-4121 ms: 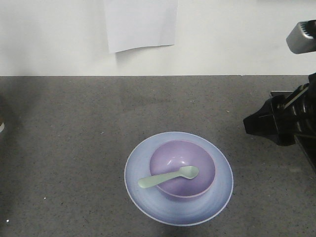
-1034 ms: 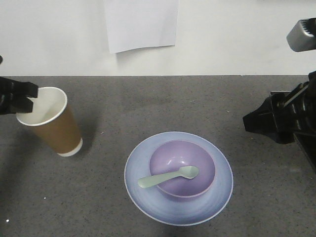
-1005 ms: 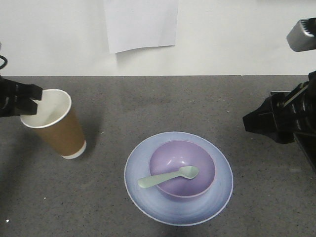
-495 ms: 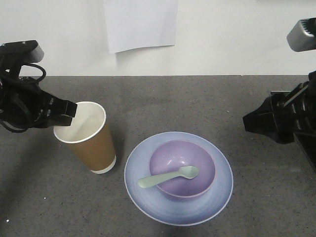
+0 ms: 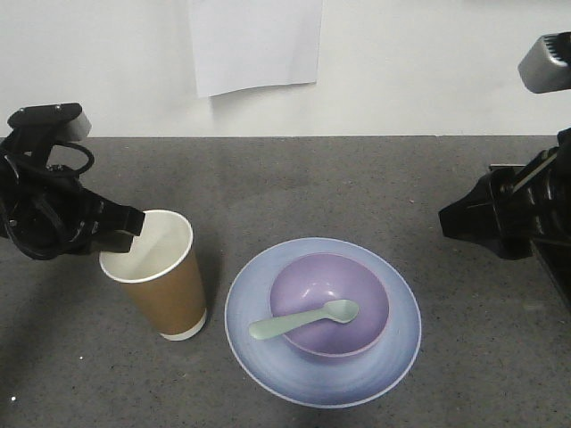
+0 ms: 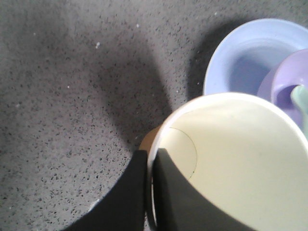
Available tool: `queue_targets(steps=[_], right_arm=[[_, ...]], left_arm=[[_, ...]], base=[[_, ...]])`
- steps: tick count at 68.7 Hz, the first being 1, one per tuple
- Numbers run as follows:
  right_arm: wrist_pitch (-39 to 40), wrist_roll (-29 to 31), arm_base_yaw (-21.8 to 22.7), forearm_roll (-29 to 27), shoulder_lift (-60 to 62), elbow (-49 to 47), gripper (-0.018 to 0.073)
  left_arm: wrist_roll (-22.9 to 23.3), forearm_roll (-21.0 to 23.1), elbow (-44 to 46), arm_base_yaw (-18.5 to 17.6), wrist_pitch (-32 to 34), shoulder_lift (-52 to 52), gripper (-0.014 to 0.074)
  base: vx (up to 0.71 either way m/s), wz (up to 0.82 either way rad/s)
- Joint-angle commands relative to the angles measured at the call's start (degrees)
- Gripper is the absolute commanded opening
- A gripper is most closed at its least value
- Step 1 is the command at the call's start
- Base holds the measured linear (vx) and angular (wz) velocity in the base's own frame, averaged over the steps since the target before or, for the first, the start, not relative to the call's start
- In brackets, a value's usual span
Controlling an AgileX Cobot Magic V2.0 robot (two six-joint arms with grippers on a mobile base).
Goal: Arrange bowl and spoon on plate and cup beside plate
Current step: 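Lower the brown cup onto the counter beside the plate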
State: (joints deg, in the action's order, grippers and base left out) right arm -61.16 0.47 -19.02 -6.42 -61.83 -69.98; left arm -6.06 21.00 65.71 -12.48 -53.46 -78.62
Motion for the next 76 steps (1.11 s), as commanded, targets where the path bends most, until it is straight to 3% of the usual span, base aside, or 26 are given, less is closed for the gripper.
queue_targets(steps=[1,76], right_arm=[[3.48,0.32,0.08,-0.22,0.76,-1.74,0.0517],[4.09,0.12,0.08,-0.28,0.76,-1.74,0.0517]], left_arm=[[0.21,1.94,1.04,-0.43,3.16,1.39,-0.0008],[-0.32,2.75,0.96,-0.43,2.39,-0.51,-0.0007]], base=[[0.0,0.0],[0.0,0.0]])
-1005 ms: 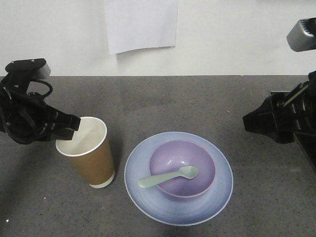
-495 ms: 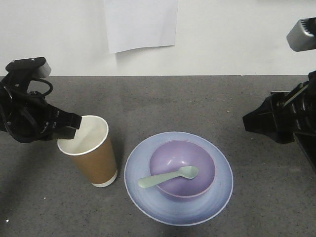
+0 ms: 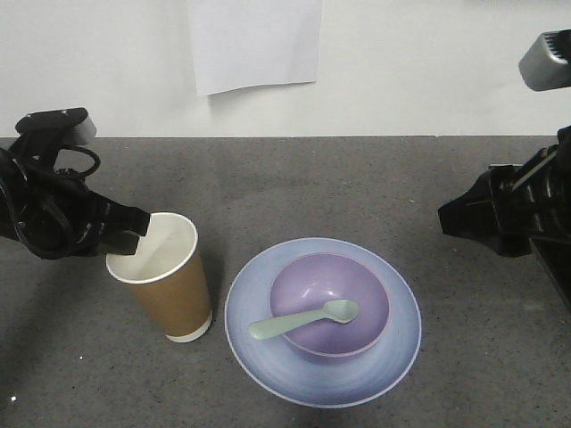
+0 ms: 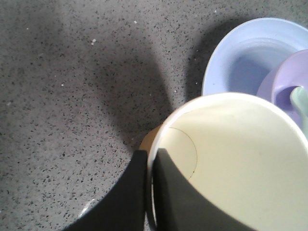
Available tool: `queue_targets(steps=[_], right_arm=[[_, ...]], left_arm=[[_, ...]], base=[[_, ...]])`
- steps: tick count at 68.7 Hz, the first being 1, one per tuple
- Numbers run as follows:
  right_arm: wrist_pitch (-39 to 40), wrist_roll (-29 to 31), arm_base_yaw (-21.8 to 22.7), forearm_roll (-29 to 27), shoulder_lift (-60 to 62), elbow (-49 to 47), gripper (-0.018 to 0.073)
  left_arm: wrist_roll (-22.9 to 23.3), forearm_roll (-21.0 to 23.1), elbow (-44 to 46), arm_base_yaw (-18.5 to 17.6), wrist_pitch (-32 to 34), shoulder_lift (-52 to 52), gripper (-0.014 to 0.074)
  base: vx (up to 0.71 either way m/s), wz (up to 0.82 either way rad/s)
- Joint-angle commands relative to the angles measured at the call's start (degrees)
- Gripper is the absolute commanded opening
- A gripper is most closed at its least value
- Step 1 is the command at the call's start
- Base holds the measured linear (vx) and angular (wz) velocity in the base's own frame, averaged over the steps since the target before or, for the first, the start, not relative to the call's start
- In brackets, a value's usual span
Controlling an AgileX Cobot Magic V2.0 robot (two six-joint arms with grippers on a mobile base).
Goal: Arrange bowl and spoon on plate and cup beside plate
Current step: 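Lower the brown cup onto the counter beside the plate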
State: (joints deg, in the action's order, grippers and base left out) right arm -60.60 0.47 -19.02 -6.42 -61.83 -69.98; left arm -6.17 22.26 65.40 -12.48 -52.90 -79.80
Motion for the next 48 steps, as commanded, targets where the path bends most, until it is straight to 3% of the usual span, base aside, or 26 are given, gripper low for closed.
queue_targets(steps=[1,30,48], right_arm=[[3.53,0.12,0.08,-0.28,0.76,-1.74,0.0517],[3.73,0.12,0.08,-0.28,0.76,-1.74,0.0517],[3.73,0.12,0.08,-0.28,0.76,-1.74,0.0517]], left_arm=[[-0.21,1.49,1.26,-0.43,1.83,0.7,-0.0007],[-0.21,1.54,1.26,-0.43,2.22,0.57,0.0028],[-0.21,1.54,1.26,-0.43,2.22,0.69,0.0187]], base=[[0.0,0.0],[0.0,0.0],[0.0,0.0]])
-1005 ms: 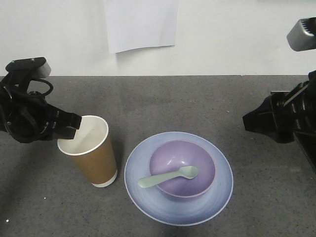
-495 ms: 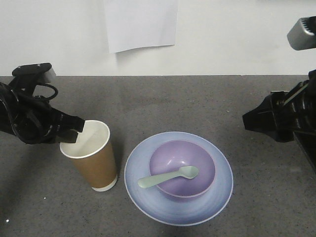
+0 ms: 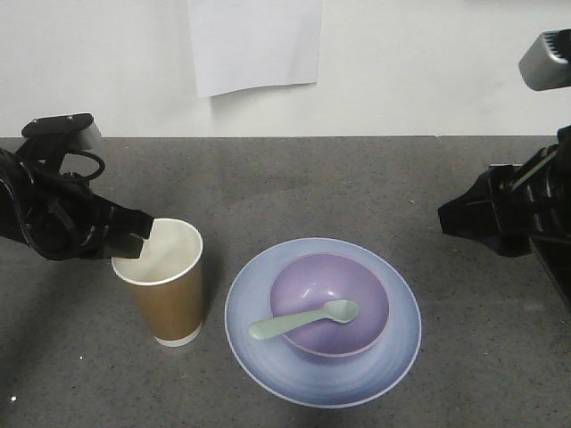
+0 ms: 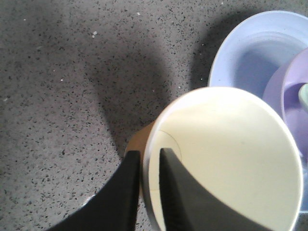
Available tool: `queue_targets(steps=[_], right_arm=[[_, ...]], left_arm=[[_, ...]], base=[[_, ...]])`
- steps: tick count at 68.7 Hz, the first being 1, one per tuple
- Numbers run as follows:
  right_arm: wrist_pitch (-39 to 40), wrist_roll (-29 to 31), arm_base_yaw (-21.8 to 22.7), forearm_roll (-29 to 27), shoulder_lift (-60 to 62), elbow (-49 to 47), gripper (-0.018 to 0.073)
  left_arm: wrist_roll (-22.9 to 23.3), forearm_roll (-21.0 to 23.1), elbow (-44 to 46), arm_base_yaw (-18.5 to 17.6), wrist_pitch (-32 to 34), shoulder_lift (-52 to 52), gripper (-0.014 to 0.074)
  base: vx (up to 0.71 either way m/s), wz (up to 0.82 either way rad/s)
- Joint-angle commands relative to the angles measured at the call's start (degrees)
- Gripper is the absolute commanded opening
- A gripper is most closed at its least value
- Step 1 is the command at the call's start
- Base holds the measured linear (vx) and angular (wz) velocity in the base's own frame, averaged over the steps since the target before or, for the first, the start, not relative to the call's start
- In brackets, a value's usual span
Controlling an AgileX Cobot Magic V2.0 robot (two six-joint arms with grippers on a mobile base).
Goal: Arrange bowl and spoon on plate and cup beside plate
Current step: 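Lower the brown cup onto the counter beside the plate, then open the left gripper and lift it off the cup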
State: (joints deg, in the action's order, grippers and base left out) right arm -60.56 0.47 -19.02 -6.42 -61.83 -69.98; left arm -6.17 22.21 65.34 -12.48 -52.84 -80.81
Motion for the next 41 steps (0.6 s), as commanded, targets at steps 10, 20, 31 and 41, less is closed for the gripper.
queue_targets(steps=[10,20,31,41], right_arm=[[3.68,0.12,0.08,-0.28,0.76,-1.74,0.0517],[3.68,0.12,0.08,-0.28,0.76,-1.74,0.0517],[3.47,0.12,0.08,-0.23,0.76,-1.74,0.0517],[3.44,0.12,0.08,-0.23,0.76,-1.74,0.0517]], left_arm=[[-0.21,1.59,1.33,-0.43,2.16,1.7,0.0321],[-0.21,1.59,1.39,-0.43,2.82,1.89,0.0437],[-0.21,1.32,1.53,-0.37,5.4,3.68,0.049],[1.0,-1.5,1.53,-0.37,8.15,7.97,0.049]], base=[[0.0,0.0],[0.0,0.0],[0.0,0.0],[0.0,0.0]])
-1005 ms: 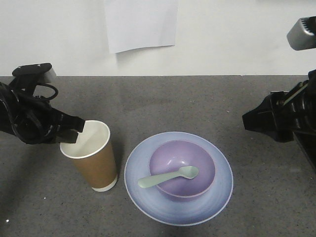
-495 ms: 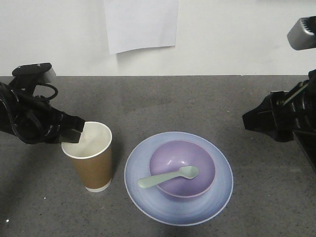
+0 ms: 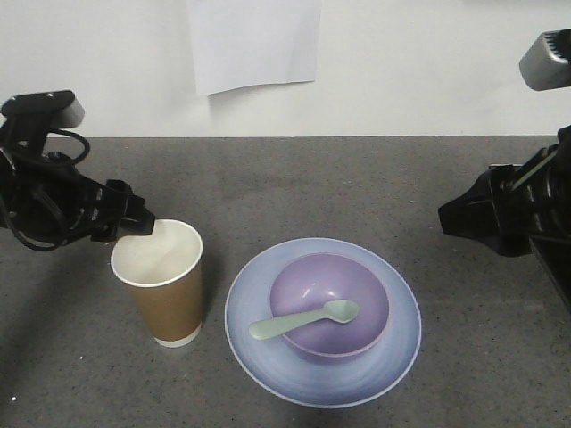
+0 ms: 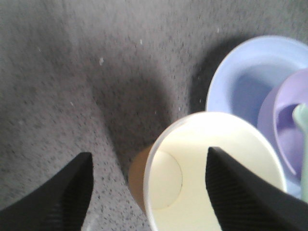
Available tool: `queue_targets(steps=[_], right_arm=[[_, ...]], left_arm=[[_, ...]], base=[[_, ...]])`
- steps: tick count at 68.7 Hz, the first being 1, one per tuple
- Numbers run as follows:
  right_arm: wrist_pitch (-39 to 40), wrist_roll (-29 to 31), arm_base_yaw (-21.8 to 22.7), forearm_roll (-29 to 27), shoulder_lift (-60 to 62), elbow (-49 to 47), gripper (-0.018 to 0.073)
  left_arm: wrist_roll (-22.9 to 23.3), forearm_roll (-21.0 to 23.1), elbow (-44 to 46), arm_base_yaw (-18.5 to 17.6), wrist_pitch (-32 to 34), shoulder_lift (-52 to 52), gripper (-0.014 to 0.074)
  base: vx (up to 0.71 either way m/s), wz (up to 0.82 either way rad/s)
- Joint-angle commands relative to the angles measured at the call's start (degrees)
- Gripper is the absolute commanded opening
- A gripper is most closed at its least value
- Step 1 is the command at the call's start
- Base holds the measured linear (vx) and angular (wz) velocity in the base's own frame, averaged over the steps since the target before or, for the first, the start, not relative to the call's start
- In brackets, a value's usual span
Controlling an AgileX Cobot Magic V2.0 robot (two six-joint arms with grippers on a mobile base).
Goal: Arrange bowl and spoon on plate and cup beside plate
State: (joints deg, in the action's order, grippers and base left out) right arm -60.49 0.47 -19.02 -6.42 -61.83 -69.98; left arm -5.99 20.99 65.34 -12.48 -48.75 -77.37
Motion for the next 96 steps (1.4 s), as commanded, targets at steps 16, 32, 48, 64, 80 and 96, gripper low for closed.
queue_targets(steps=[16,32,48,64,80,96], right_arm=[[3.38,0.12,0.08,0.58,0.76,-1.74,0.0517],[2.71,-1.95,0.08,5.04,1.76,-1.63,0.0517],[2.86,-4.5,0.08,10.42,5.98,-0.88,0.0517],[6.26,-8.59,0.08,17.86,13.59,7.72,0.0517],[10.87,-11.3,0.08,19.35,23.14,17.96,0.0517],[16.17,-12.72,0.08,18.84,31.41,26.73,0.0516]], left_arm=[[9.68,-14.09,1.53,-0.37,4.84,12.59,0.0489],[19.03,-27.55,1.53,-0.37,3.51,20.06,0.0489],[20.87,-30.22,-1.63,-0.37,3.93,26.71,0.0489],[21.31,-31.33,-14.1,-0.37,11.0,35.81,0.0489],[25.93,-36.77,-24.22,-0.37,15.91,46.59,0.0477],[26.23,-37.71,-30.08,-0.37,16.03,55.01,0.0424]], base=[[0.0,0.0],[0.0,0.0],[0.0,0.0],[0.0,0.0],[0.0,0.0],[0.0,0.0]])
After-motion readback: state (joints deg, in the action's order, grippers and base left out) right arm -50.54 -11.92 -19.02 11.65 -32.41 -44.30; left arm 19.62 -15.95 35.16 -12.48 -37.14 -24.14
